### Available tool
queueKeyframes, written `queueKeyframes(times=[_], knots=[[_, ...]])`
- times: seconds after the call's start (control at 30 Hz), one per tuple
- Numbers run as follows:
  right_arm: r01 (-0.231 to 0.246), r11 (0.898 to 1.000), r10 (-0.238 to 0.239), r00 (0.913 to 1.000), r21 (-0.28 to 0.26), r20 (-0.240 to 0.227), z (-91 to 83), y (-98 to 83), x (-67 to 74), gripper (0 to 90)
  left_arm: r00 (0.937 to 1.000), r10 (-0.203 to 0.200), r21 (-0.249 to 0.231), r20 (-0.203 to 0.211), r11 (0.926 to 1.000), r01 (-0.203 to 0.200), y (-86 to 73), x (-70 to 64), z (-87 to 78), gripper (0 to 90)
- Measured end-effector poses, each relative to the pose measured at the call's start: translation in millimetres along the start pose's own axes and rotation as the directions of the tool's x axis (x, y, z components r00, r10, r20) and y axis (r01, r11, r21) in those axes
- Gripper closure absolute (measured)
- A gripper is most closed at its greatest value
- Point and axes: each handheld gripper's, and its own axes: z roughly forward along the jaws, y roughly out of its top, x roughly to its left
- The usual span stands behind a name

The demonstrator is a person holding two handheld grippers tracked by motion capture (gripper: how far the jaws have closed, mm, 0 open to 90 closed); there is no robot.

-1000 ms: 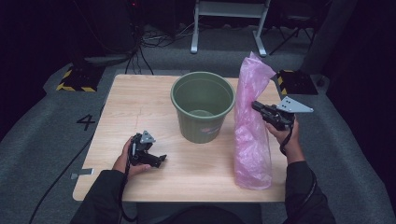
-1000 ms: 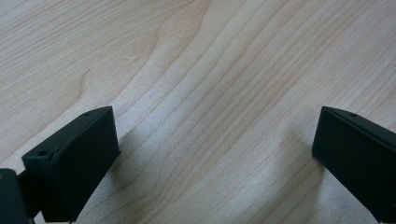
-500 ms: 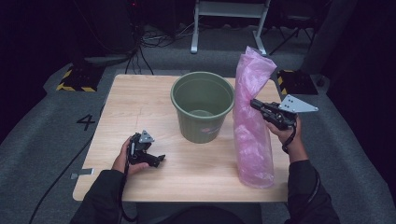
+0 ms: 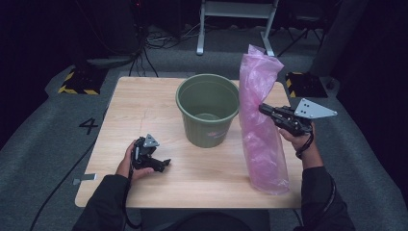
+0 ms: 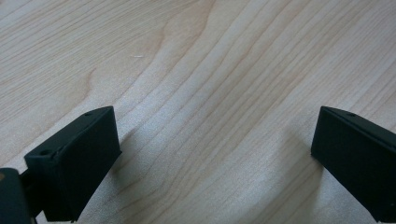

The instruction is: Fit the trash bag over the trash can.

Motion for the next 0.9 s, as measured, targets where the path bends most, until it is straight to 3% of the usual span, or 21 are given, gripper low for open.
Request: queueKeyframes(times=[0.17,0.2,0.23,0.27,0.3,0.33,0.37,0.4,0.63,0.7,0.9], knots=[[0.017,0.999,-0.015,0.9992,0.038,-0.037,15.3,4.8,6.1,88.4,0.9998,0.014,0.003,-0.014,0.9999,-0.014,0.8,-0.4,-2.9,4.0],[0.018,0.999,-0.016,0.999,0.043,-0.042,18.7,5.3,6.7,88.4,0.9994,0.024,0.001,-0.026,0.9997,-0.024,1.2,-0.5,-4.6,7.0],[0.017,0.999,-0.015,0.9988,0.05,-0.047,21.1,5.6,7.1,88.4,0.998,0.036,-0.016,-0.052,0.9992,-0.037,1.6,-1.7,-7.0,13.8],[0.016,0.998,-0.014,0.9984,0.054,-0.054,24.4,5.7,7.5,88.3,0.998,0.036,-0.016,-0.052,0.9992,-0.037,1.6,-1.7,-7.0,23.0],[0.018,0.998,-0.014,0.9981,0.058,-0.06,27.7,5.9,7.9,88.3,0.9946,0.055,-0.049,-0.087,0.997,-0.06,3.4,-3.5,-13.1,22.3],[0.018,0.998,-0.014,0.9981,0.058,-0.06,27.7,5.9,7.9,88.3,0.9946,0.055,-0.049,-0.087,0.997,-0.06,3.4,-3.5,-13.1,15.1],[0.021,0.998,-0.016,0.9975,0.068,-0.068,31.8,6.2,8.2,88.2,0.9954,0.06,-0.067,-0.075,0.9957,-0.065,3.8,-3.7,-15.7,15.1],[0.021,0.997,-0.015,0.9965,0.076,-0.083,36.9,6.4,8.5,88.1,0.9952,0.066,-0.126,-0.072,0.9893,-0.075,5.5,-4.9,-24.5,20.7],[0.023,0.99,-0.01,0.9953,0.136,-0.096,54.7,5.5,6.7,87.8,0.9934,0.067,-0.186,-0.093,0.9789,-0.084,15.6,-5.6,-44.7,18.7],[0.026,0.986,-0.009,0.9949,0.167,-0.1,62.5,5.6,6.1,87.7,0.995,0.046,-0.236,-0.089,0.9695,-0.066,24.6,-1.7,-58.2,18.7],[0.039,0.978,-0.019,0.995,0.205,-0.098,70.4,9.1,5.6,87.4,0.9962,0.04,-0.284,-0.077,0.957,-0.06,41.3,4.4,-71.7,19.0]])
